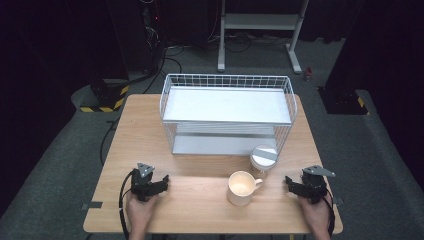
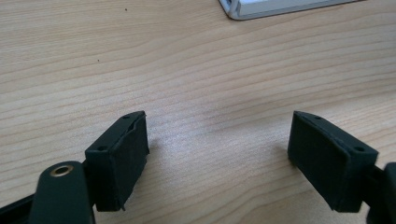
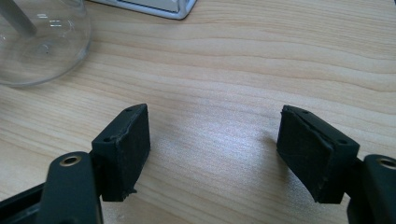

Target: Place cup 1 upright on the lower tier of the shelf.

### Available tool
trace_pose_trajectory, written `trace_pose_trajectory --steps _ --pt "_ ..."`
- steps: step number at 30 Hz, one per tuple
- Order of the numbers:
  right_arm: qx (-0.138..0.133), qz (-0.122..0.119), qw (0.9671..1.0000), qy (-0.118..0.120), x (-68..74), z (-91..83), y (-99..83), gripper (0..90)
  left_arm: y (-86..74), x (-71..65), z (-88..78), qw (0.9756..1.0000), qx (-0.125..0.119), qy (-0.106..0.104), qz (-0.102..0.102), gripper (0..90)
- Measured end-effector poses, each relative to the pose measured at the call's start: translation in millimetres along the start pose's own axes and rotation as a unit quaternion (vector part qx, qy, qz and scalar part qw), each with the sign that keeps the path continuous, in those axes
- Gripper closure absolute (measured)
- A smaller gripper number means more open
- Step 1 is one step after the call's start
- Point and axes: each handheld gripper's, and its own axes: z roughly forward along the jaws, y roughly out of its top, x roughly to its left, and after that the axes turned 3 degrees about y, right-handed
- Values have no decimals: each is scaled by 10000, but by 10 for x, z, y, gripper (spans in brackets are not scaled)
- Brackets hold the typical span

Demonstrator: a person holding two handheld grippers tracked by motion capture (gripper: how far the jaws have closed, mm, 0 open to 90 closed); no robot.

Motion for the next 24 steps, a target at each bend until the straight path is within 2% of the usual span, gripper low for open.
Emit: trace_pose_trajectory --steps 24 --pt "18 41 10000 7 11 -2 -3 237 1 0 0 10000 3 4 -13 204"
